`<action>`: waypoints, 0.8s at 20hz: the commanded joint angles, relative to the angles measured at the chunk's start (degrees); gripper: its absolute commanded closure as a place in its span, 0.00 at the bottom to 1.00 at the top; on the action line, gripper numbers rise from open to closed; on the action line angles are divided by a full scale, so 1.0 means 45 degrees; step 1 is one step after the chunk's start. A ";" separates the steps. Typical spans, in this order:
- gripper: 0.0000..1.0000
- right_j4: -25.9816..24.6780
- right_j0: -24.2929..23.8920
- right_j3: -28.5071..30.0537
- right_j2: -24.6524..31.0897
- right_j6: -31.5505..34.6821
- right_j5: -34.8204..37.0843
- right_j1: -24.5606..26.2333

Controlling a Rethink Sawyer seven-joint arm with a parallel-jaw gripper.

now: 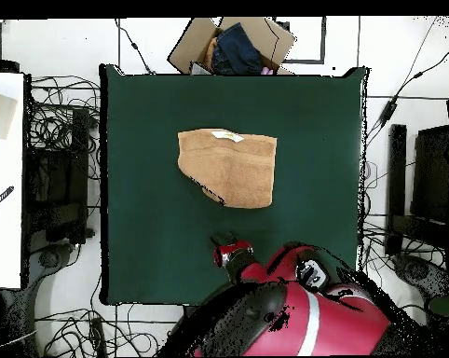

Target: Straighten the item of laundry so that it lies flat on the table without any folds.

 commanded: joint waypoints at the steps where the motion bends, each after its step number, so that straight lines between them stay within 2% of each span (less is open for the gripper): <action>1: 0.00 0.0062 -0.0672 0.0393 0.2279 0.4765 0.1983 -0.0156; 9: 0.00 0.0882 -0.1594 0.0748 0.2925 0.4287 0.2031 0.0031; 16: 0.00 0.0273 -0.2650 0.0986 0.4211 0.5105 0.3064 0.0029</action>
